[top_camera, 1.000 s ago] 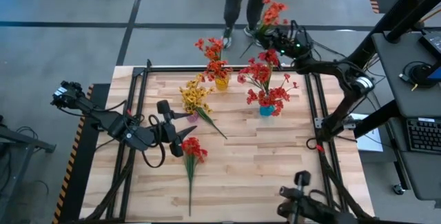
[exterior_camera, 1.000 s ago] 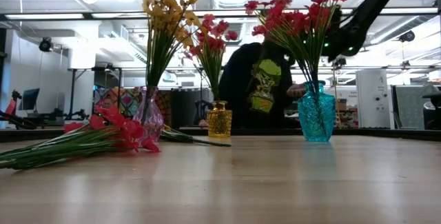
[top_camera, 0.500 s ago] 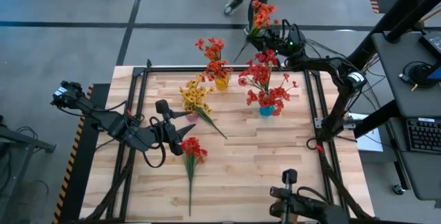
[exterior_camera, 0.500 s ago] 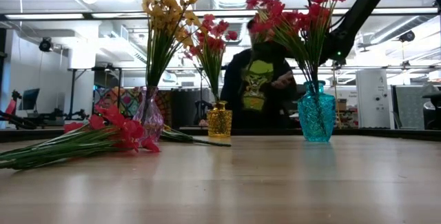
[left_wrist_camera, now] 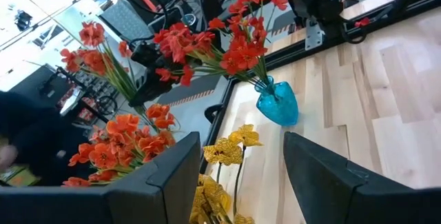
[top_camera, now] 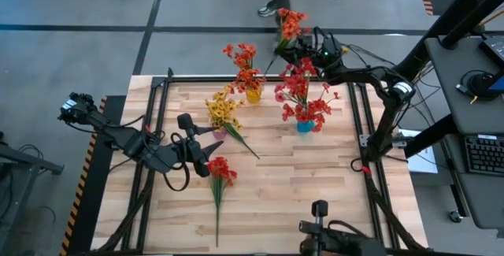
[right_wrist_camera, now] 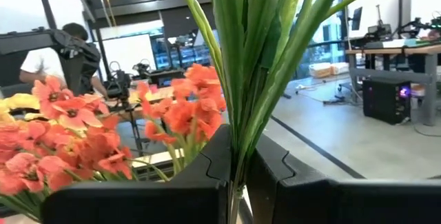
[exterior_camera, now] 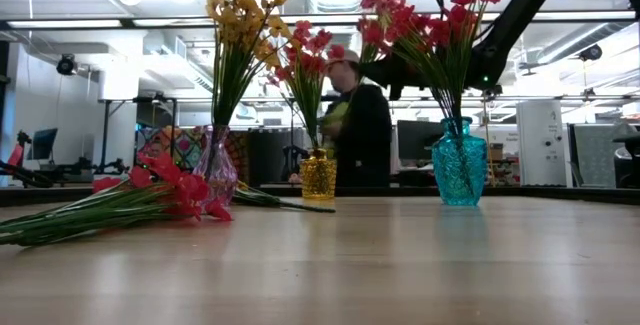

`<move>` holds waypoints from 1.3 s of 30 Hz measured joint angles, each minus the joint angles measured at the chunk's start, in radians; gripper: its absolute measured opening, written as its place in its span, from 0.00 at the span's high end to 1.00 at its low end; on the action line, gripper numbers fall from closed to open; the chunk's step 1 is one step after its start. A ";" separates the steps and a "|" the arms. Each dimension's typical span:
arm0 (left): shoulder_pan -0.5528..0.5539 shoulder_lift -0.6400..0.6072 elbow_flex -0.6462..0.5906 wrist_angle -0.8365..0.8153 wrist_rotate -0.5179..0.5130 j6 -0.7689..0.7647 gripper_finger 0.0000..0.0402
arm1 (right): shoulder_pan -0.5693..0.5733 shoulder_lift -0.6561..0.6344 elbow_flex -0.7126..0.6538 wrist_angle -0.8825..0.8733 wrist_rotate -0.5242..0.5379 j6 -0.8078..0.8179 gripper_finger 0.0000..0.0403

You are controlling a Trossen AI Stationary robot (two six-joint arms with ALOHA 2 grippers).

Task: Sort flowers into vase by color
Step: Put the orange flower into the yellow vase

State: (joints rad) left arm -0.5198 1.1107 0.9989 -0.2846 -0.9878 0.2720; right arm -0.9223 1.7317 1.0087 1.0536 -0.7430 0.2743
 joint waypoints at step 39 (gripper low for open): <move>0.000 0.000 0.000 0.000 0.000 0.000 0.52 | 0.103 0.005 0.032 -0.069 0.038 -0.096 0.96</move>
State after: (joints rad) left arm -0.5198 1.1107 0.9989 -0.2848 -0.9878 0.2717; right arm -0.8190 1.7370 1.0405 0.9842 -0.7048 0.1786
